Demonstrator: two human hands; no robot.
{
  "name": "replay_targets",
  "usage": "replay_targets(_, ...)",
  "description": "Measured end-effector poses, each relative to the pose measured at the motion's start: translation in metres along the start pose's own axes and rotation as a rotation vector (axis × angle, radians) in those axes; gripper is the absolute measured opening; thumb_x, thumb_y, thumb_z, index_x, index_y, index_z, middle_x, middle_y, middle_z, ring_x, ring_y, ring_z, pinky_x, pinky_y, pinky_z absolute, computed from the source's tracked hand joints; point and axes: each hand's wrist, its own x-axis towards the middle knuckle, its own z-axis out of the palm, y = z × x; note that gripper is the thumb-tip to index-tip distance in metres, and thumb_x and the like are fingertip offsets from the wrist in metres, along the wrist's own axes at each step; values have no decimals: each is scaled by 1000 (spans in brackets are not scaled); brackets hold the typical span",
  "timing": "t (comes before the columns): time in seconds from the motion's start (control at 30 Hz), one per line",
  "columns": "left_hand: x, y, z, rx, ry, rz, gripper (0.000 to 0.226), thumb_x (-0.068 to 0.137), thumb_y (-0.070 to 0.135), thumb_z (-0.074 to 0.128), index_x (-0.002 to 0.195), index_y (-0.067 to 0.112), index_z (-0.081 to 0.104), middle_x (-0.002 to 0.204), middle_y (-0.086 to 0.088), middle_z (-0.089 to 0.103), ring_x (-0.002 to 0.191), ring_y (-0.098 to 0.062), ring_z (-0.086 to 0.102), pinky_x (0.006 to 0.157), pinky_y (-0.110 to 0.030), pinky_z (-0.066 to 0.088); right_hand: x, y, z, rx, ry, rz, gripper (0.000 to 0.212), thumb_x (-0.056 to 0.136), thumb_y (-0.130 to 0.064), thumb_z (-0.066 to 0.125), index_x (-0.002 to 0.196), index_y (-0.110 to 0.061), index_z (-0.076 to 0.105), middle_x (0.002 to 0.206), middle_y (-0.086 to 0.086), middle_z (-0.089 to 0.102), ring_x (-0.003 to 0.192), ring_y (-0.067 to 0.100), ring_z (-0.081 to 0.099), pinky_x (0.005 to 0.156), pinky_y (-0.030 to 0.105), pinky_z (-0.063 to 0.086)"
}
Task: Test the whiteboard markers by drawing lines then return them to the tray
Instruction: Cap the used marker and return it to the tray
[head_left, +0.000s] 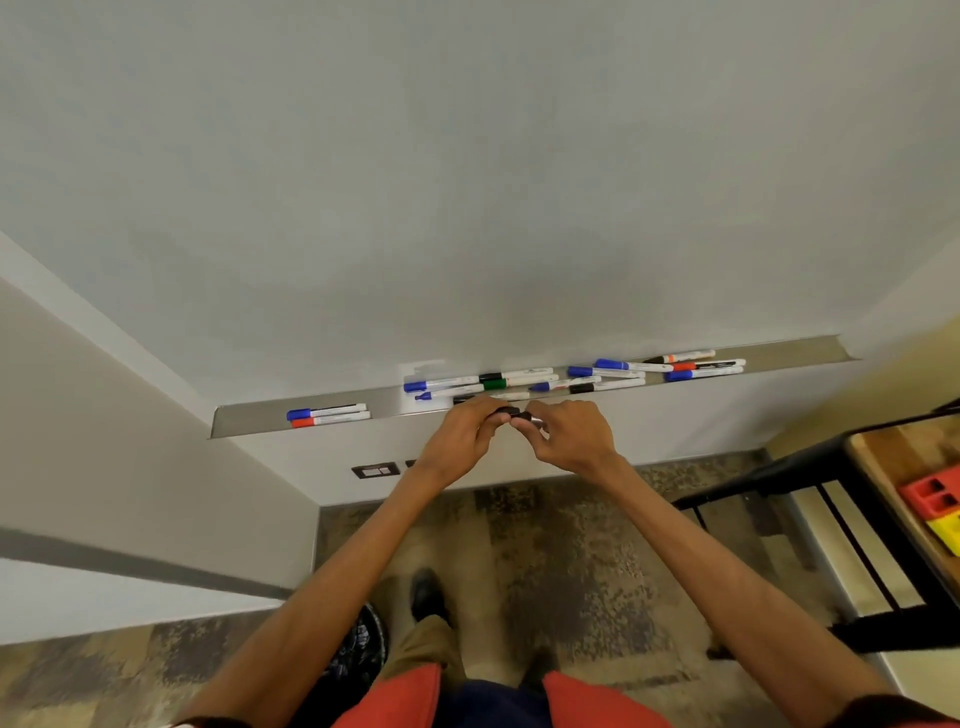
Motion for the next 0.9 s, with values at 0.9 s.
replay_targets(0.9, 120, 172, -143, -42, 735, 189, 24, 108, 33, 33, 101, 18, 51, 90, 5, 54, 82, -8, 52, 74, -23, 42, 130, -52, -239, 601, 551, -101, 24, 104, -16, 41, 114, -30, 56, 90, -12, 63, 53, 4, 49, 54, 24, 42)
